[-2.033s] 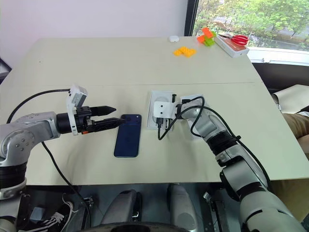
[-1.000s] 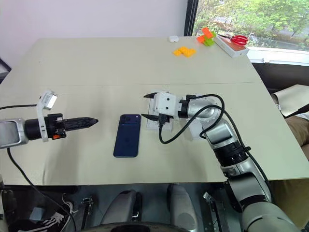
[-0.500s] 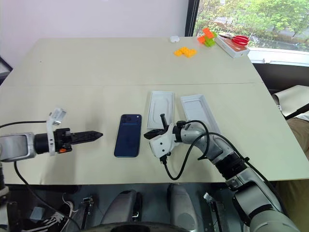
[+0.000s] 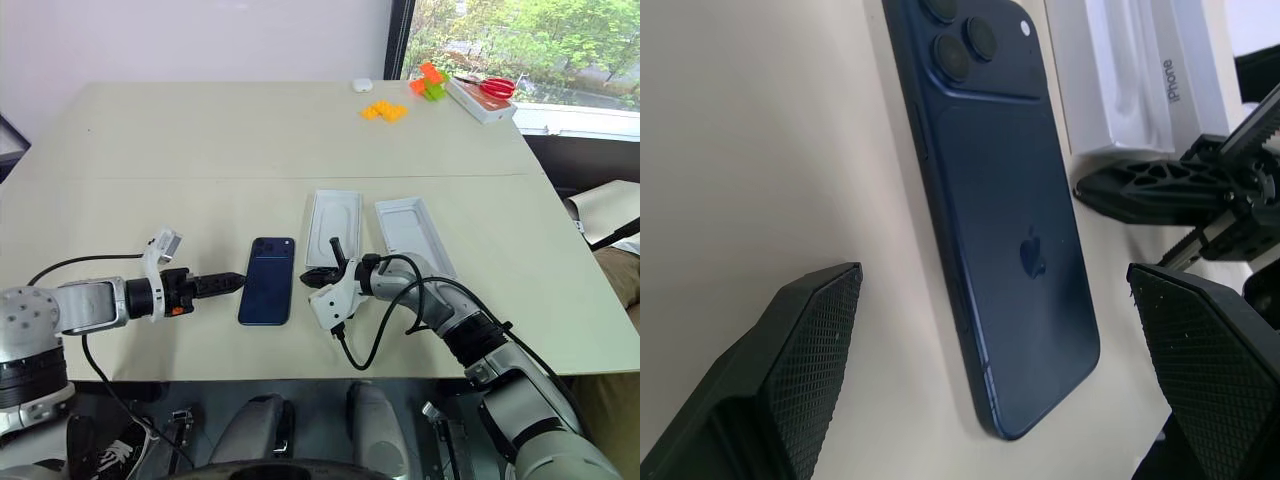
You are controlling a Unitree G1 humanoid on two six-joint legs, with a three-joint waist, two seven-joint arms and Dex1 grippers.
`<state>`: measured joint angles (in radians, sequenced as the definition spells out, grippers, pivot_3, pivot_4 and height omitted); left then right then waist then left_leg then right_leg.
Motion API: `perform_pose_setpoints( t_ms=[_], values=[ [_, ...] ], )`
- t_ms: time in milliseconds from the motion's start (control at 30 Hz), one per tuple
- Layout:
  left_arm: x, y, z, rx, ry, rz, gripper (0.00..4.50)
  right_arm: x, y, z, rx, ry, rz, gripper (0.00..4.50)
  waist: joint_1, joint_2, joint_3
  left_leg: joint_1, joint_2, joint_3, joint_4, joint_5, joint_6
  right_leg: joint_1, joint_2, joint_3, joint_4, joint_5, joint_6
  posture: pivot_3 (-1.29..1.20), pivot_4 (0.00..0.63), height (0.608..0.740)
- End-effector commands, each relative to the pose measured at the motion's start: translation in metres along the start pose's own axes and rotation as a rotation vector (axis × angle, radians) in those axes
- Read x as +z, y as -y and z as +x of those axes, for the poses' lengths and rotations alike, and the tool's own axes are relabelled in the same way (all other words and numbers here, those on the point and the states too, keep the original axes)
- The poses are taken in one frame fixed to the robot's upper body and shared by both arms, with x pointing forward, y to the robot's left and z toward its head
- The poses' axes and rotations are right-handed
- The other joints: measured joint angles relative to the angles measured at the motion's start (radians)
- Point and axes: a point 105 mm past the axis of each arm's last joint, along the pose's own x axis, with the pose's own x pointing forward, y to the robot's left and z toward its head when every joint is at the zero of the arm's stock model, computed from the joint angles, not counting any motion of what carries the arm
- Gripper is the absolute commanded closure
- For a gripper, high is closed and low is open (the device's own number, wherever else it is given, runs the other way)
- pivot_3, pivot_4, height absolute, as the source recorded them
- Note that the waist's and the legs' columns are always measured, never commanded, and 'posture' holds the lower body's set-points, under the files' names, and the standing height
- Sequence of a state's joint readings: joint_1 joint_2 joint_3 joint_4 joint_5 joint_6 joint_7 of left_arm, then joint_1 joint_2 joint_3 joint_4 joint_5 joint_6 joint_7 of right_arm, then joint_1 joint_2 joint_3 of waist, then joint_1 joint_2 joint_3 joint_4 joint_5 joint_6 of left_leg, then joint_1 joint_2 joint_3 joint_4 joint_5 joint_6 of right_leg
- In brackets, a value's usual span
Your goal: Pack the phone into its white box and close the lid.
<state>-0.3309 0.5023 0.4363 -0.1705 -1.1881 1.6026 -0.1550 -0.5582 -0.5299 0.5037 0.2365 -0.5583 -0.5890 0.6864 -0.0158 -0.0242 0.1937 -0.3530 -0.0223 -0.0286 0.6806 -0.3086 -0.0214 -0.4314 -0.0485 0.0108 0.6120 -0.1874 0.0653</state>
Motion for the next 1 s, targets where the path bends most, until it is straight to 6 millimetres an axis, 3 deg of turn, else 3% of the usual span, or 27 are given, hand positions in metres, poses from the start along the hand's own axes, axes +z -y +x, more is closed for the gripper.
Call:
perform_pose_setpoints(
  t_ms=[33, 300, 600, 800, 1000],
  values=[
    [-0.013, 0.003, 0.017, -0.018, -0.054, -0.033, 0.00, 0.003, 0.003, 0.005, -0.009, 0.012, -0.017, 4.43, 0.001, 0.000, -0.001, 0.001, 0.000, 0.000, 0.000, 0.000, 0.000, 0.001, 0.000, 0.000, 0.000, 0.000, 0.000, 0.00, 0.150, 0.740],
    [-0.016, 0.009, 0.025, -0.024, -0.059, -0.035, 0.00, 0.013, -0.002, 0.016, -0.001, 0.040, -0.023, 4.43, -0.002, -0.003, -0.004, 0.003, 0.000, 0.000, 0.000, 0.000, 0.000, 0.002, 0.000, 0.000, 0.000, 0.000, 0.000, 0.00, 0.150, 0.740],
    [-0.023, 0.028, 0.035, -0.127, -0.058, -0.072, 0.00, 0.022, 0.008, 0.029, -0.030, 0.072, -0.014, 4.43, -0.005, -0.005, -0.007, 0.009, 0.001, 0.000, -0.002, 0.000, 0.000, 0.007, 0.001, 0.000, 0.000, -0.001, -0.001, 0.00, 0.150, 0.740],
    [-0.009, 0.033, 0.028, -0.153, -0.027, -0.102, 0.00, 0.019, 0.003, 0.026, -0.019, 0.066, -0.008, 4.43, -0.005, -0.006, -0.007, 0.013, 0.001, 0.000, -0.005, 0.000, 0.000, 0.010, 0.001, 0.001, -0.001, -0.004, 0.002, 0.00, 0.150, 0.740],
    [0.005, 0.056, 0.023, -0.203, -0.003, -0.123, 0.00, 0.018, 0.004, 0.027, -0.025, 0.064, 0.000, 4.43, -0.004, -0.008, -0.006, 0.012, 0.001, 0.000, -0.006, 0.000, 0.000, 0.009, 0.000, 0.001, -0.001, -0.003, -0.001, 0.00, 0.150, 0.740]
  ],
)
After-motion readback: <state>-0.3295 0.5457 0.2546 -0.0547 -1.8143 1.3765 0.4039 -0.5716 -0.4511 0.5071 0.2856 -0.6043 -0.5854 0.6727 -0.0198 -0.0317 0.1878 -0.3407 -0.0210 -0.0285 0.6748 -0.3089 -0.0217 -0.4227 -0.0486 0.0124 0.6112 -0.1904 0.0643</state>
